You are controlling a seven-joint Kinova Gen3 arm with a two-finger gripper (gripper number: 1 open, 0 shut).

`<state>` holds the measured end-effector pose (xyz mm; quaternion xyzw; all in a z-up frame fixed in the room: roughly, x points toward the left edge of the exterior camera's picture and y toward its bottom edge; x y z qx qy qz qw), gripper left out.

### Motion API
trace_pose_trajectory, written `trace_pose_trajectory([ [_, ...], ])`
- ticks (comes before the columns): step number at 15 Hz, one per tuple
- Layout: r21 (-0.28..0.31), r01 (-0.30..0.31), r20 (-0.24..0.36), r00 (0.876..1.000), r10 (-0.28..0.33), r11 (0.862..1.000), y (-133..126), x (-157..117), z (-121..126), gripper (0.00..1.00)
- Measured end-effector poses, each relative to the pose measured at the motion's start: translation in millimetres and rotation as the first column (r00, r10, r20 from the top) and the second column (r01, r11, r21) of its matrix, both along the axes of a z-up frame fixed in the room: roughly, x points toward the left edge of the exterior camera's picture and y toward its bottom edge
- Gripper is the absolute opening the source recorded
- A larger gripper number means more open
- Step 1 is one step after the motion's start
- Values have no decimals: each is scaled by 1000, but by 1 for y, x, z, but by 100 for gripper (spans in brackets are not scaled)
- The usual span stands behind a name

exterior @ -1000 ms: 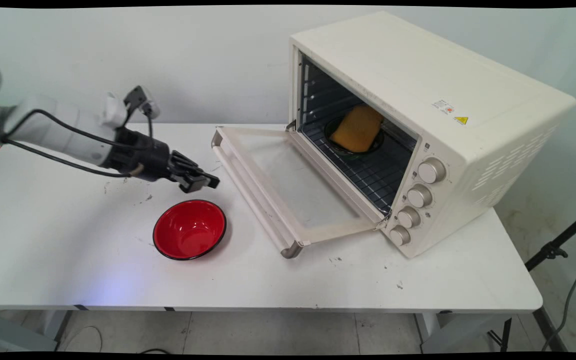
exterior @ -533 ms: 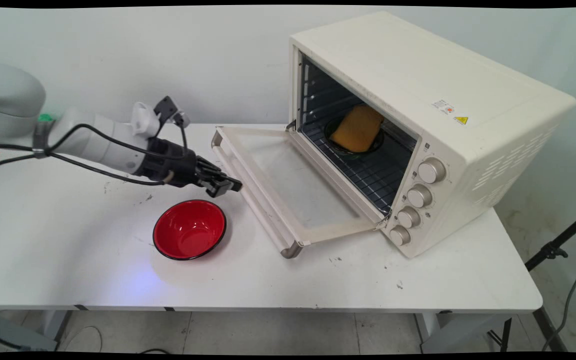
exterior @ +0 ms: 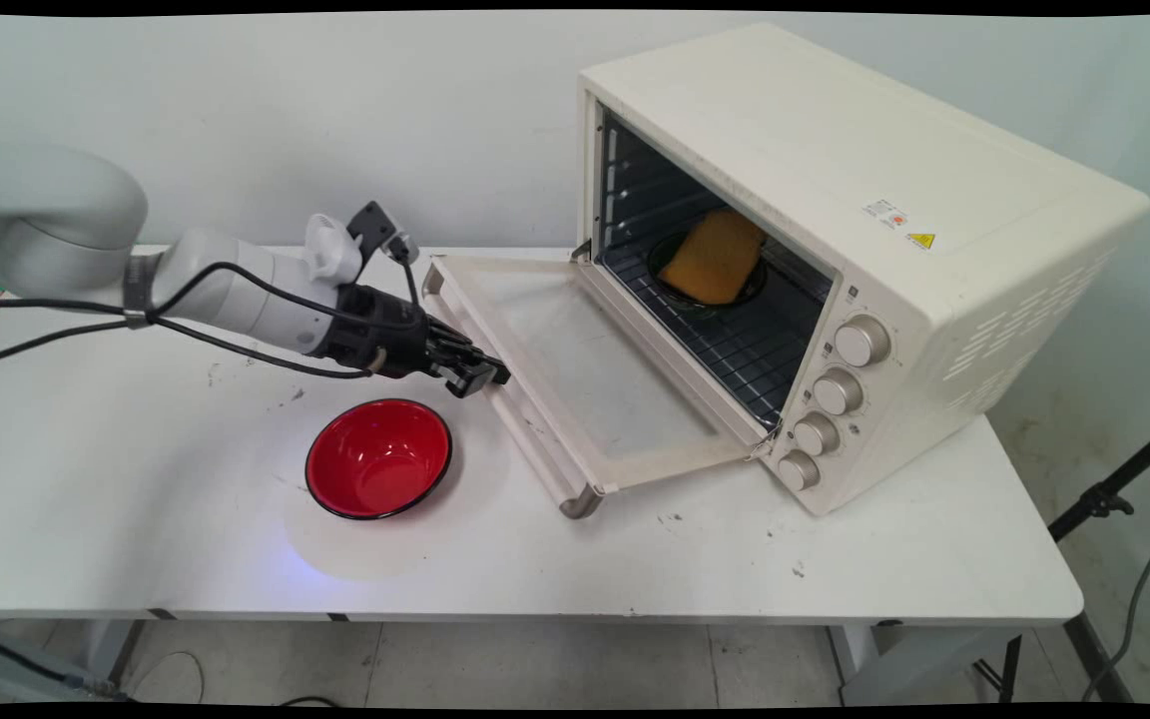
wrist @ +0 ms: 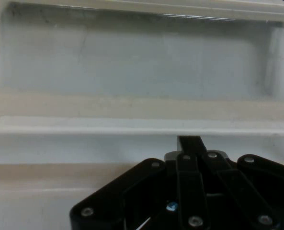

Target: Close the oven

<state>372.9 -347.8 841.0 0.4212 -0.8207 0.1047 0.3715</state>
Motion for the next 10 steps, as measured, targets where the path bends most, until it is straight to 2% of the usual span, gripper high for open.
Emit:
trace_pose_trajectory([
  [10, -24, 11, 2, 1000, -11, 1000, -12, -14, -4, 0],
])
